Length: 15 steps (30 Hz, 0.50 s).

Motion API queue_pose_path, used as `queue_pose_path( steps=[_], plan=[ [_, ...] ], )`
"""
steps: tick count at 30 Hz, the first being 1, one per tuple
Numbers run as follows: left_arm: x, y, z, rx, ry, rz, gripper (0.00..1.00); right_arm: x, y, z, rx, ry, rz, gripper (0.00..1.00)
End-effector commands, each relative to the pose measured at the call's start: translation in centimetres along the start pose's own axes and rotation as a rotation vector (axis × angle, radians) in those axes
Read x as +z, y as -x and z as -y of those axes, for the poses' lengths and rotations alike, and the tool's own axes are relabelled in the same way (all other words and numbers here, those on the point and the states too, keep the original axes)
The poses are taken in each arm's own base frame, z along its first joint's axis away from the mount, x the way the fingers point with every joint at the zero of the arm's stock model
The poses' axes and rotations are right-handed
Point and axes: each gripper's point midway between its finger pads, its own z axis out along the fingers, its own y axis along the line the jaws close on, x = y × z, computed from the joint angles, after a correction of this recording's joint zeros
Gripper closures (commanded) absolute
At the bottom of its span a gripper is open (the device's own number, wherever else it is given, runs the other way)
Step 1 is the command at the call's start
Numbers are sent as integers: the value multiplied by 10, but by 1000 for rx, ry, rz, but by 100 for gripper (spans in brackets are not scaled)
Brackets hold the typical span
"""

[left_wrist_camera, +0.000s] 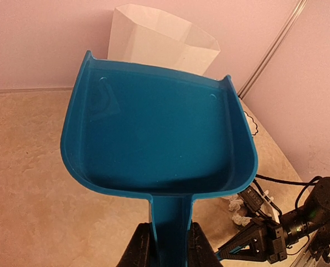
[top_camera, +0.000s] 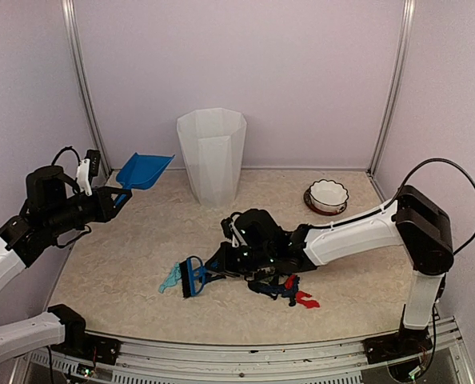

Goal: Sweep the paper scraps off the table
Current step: Sweep the paper scraps at the center of the board.

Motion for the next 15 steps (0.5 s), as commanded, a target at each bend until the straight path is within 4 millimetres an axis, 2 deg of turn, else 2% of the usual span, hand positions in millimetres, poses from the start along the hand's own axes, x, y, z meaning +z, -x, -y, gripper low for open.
queue_pose_path(
  steps=[1,8,15],
  plan=[
    [-1,0,-1,1,2,9,100,-1,3,9,10,-70,19,100],
    [-1,1,-1,1,2,10,100,-36,9,60,49,-257,79,100],
    [-1,0,-2,1,3,8,100,-100,18,89,39,-440,189,100]
  ],
)
